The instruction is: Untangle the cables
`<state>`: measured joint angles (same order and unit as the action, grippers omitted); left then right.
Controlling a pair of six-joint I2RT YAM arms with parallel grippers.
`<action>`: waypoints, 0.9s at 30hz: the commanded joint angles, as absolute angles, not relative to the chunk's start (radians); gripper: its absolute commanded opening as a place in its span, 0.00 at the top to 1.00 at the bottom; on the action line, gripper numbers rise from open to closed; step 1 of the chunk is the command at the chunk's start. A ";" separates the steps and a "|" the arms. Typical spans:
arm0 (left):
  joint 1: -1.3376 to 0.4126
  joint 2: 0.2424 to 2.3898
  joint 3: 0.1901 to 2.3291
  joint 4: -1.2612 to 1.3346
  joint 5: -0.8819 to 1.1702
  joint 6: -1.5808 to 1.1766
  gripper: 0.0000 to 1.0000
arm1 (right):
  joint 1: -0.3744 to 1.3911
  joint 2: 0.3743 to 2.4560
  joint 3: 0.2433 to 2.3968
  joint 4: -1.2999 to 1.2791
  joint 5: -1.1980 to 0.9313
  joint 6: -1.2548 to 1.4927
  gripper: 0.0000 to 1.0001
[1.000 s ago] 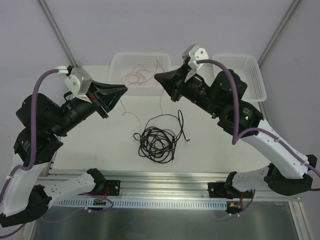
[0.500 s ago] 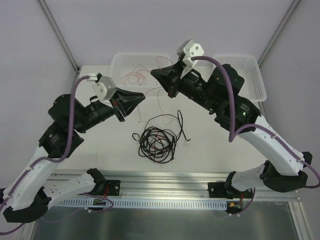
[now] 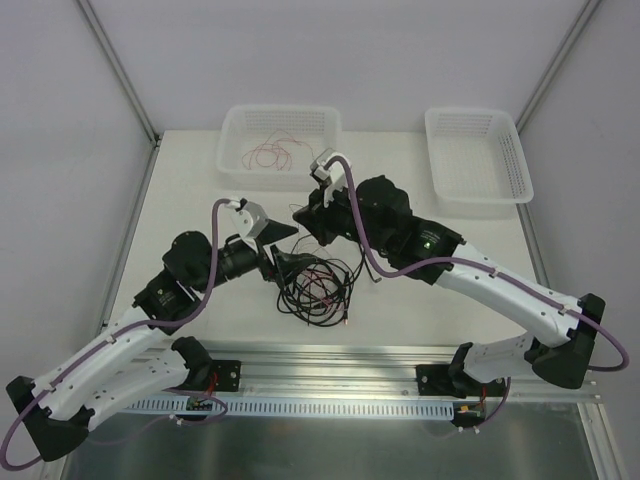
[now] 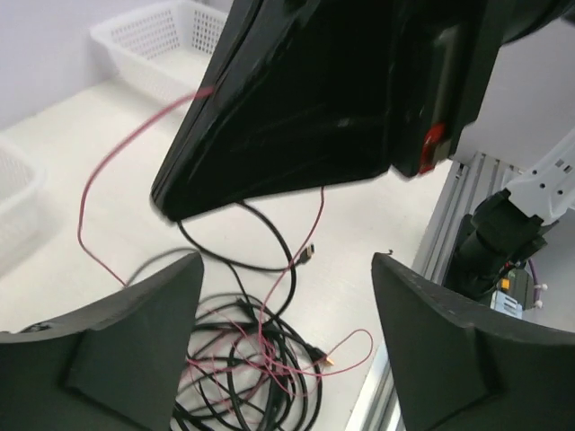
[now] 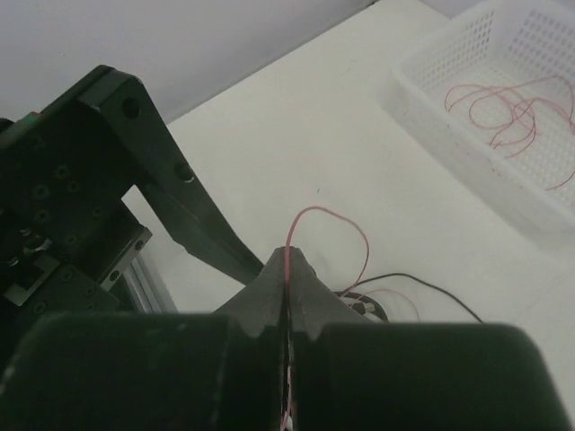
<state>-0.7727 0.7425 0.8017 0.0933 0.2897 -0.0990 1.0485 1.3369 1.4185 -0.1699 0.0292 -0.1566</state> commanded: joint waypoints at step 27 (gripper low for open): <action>-0.816 0.718 0.133 0.612 0.107 -0.609 0.01 | 1.065 1.370 1.236 -0.063 0.152 0.118 0.99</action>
